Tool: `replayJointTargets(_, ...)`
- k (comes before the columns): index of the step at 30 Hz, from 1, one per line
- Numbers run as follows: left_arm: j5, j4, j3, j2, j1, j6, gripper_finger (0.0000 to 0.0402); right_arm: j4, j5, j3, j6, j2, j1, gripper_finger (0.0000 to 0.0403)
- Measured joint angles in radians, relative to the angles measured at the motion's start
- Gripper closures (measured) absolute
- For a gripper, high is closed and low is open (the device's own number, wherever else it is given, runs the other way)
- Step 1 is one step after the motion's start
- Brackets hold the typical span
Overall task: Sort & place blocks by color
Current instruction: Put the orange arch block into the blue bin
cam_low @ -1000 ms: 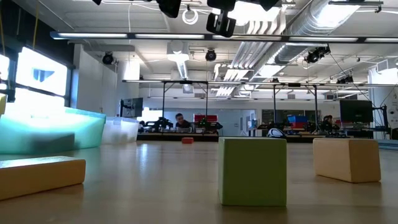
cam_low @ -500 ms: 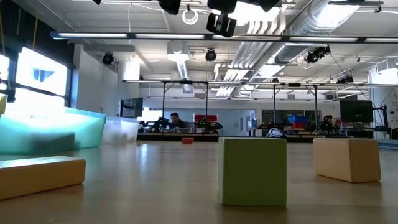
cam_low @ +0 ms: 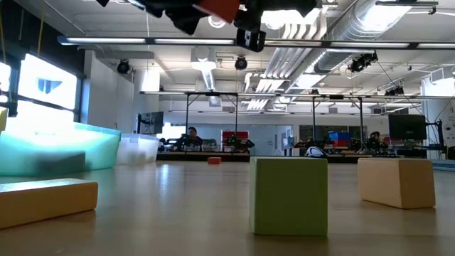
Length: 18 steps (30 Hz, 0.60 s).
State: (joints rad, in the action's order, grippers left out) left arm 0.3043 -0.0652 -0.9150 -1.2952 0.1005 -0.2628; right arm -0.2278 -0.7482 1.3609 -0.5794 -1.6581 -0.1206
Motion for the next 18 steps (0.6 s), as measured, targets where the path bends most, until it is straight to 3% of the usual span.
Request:
replayJointTargets(9, -0.19, -0.369, 0.0, 0.048, -0.013, 0.029, 0.0297, -0.014, -0.011, 0.0, 0.001, 0.0, -0.012, 0.0195)
replayJointTargets(18, -0.285, -0.669, -0.006, 0.13, -0.028, 0.138, 0.0296, -0.054, 0.031, 0.0, 0.04, 0.0, -0.008, 0.0194)
